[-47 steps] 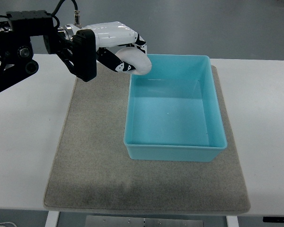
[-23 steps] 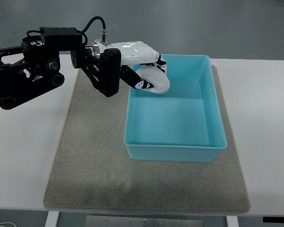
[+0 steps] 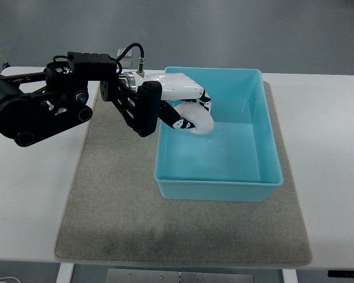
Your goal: Place white toy into blue box with left hand
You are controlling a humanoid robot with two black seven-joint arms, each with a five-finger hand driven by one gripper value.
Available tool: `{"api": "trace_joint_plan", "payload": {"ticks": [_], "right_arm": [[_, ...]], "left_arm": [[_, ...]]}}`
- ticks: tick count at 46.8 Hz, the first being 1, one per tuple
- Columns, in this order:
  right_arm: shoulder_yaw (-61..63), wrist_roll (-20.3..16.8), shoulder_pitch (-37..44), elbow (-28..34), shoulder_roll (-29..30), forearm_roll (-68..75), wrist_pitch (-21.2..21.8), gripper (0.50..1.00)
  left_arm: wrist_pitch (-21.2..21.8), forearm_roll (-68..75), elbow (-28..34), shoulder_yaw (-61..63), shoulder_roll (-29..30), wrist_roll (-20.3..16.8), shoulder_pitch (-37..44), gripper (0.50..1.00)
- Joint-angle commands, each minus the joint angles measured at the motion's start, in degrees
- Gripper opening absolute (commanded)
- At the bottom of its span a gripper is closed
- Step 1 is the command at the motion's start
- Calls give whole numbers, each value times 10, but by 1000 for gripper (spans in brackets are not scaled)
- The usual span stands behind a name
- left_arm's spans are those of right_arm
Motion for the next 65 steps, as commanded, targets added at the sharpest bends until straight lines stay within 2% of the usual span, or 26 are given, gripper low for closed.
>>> {"api": "trace_joint_plan", "payload": {"ticks": [1,5,9,12,15,18,19,27,30,50,65], "right_arm": [[0,0,0,0,0,0,0,936],[0,0,0,0,0,0,0,936],[0,0,0,0,0,0,0,936],[0,0,0,0,0,0,0,936],[0,0,0,0,0,0,0,936],[0,0,0,0,0,0,0,936],[0,0,0,0,0,0,0,936],[0,0,0,0,0,0,0,936],[0,0,0,0,0,0,0,936],[0,0,0,0,0,0,0,936],[0,0,0,0,0,0,0,936]], "left_arm": [[1,0,0,1,-3,0,1,537],[1,-1,1,1,-3,0,1,666],[1,-1,0,1,-3,0,1,713],[1,-1,1,1,-3,0,1,771],[0,-1,1,1,-3,0,1,776],[0,-2,1,1,-3,0,1,863],[0,-3,1,0,-3,0,1,870],[0,-9,1,-2,-1,0,-1,889],[1,-23,1,-4,1,0,-1,938],[-2,-204,10,-8,37,0,-3,941],[-53,-414,42,-10,94,0,-9,941]]}}
